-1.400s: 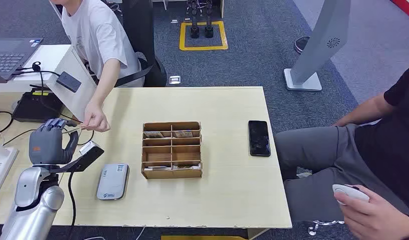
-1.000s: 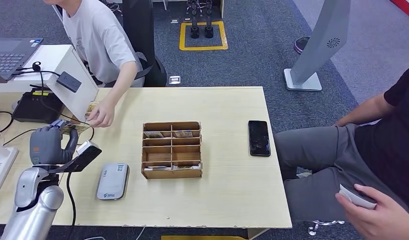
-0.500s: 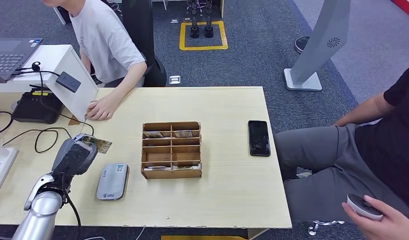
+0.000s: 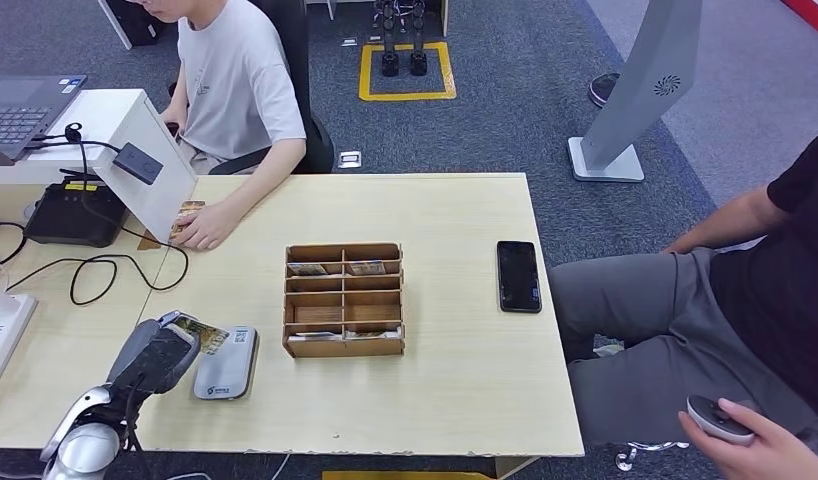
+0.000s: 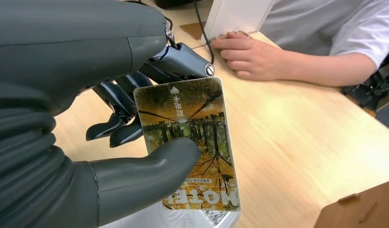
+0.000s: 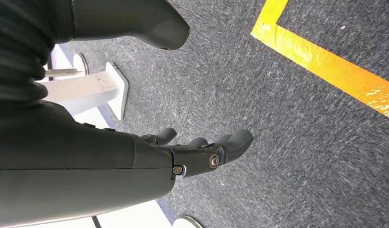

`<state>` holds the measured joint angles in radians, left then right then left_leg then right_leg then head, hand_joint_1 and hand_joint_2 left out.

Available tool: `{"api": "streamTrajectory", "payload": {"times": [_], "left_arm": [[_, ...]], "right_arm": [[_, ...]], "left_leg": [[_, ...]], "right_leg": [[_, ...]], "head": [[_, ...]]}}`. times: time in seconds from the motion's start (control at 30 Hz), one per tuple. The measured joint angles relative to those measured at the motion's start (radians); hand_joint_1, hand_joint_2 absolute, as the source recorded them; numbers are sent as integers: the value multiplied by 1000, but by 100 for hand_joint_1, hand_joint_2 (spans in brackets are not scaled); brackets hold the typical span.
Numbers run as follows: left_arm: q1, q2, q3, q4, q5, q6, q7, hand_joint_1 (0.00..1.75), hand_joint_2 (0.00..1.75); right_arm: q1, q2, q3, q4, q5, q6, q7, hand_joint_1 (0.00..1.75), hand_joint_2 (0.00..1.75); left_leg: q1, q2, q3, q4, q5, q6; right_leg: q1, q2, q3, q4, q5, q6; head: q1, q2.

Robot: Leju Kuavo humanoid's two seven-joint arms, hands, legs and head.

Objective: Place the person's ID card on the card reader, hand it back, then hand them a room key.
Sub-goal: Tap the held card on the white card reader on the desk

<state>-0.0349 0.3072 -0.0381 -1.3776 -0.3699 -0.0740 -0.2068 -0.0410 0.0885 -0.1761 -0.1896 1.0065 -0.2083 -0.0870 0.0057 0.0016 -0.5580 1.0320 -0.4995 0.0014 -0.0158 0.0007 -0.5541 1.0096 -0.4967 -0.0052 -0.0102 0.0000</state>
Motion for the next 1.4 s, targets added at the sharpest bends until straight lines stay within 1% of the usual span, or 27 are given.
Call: {"api": "streamTrajectory", "payload": {"times": [0.27,0.53,0.73,0.87,1.0,1.4], "left_arm": [[16,-13,0,0,-17,-8,13,175,175],[15,-52,-1,4,-82,33,24,175,175],[-1,-85,-13,24,-176,107,52,175,175],[-20,-120,-26,68,-244,182,65,175,175],[-37,-140,-41,113,-310,251,67,175,175],[-59,-163,-44,186,-330,283,68,175,175]], "right_arm": [[-1,0,-7,0,8,1,3,0,175],[-3,0,-7,0,10,2,3,0,175],[-4,0,-7,0,12,4,10,0,175],[-6,0,-7,0,19,13,15,0,175],[-8,1,-7,-1,21,15,20,0,175],[-10,2,-7,-1,27,16,21,0,175]], "left_leg": [[0,0,0,0,0,0],[0,0,0,0,0,0],[0,0,0,0,0,0],[0,0,0,0,0,0],[0,0,0,0,0,0],[0,0,1,0,0,0]], "right_leg": [[0,0,0,0,0,0],[0,0,0,0,0,0],[0,0,0,0,0,0],[0,0,0,0,0,0],[0,0,0,0,0,0],[0,0,1,0,0,0]], "head": [[0,0],[0,0],[0,0],[0,0],[0,0],[0,0]]}}
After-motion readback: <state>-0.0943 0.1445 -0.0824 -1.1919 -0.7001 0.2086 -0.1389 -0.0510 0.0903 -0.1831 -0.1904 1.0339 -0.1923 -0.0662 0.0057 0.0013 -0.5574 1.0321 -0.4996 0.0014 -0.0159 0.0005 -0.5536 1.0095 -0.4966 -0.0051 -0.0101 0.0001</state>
